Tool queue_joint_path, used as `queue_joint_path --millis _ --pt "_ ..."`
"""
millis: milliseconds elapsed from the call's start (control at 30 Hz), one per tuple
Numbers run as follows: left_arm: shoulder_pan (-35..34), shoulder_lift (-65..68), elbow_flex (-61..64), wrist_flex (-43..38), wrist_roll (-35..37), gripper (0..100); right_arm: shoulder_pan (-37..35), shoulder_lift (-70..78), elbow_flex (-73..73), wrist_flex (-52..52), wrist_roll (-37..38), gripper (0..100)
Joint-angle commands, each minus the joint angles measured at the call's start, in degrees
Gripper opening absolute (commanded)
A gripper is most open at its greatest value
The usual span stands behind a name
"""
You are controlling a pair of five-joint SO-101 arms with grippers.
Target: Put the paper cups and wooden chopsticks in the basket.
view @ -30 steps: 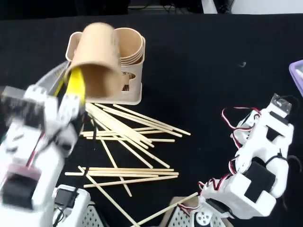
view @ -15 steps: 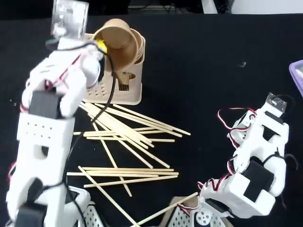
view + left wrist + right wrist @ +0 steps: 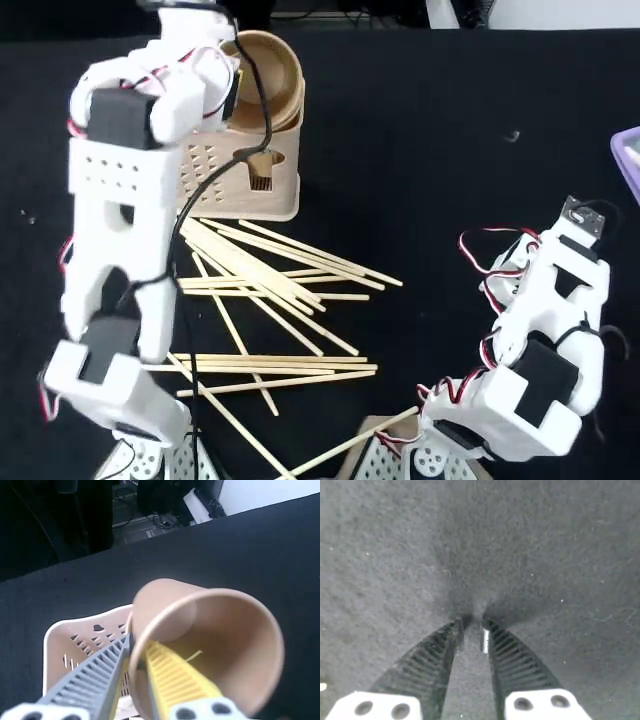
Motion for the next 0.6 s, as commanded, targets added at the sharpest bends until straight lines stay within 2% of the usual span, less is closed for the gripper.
queue_joint_path --millis 0,167,400,567 --pt "-1.98 2.11 -12.79 1.32 2.64 18 -1.67 -0.48 0.31 -0.62 -0.09 7.4" --pt "-4.7 2.73 -20.62 0.97 10.02 21 -1.67 -0.48 0.48 -0.62 -0.09 7.4" --pt "-5.85 2.81 -17.98 1.14 10.02 21 -1.67 -0.48 0.48 -0.62 -0.09 7.4" --pt "-11.03 2.11 -18.24 4.04 10.02 21 -1.67 -0.48 0.48 -0.62 -0.09 7.4"
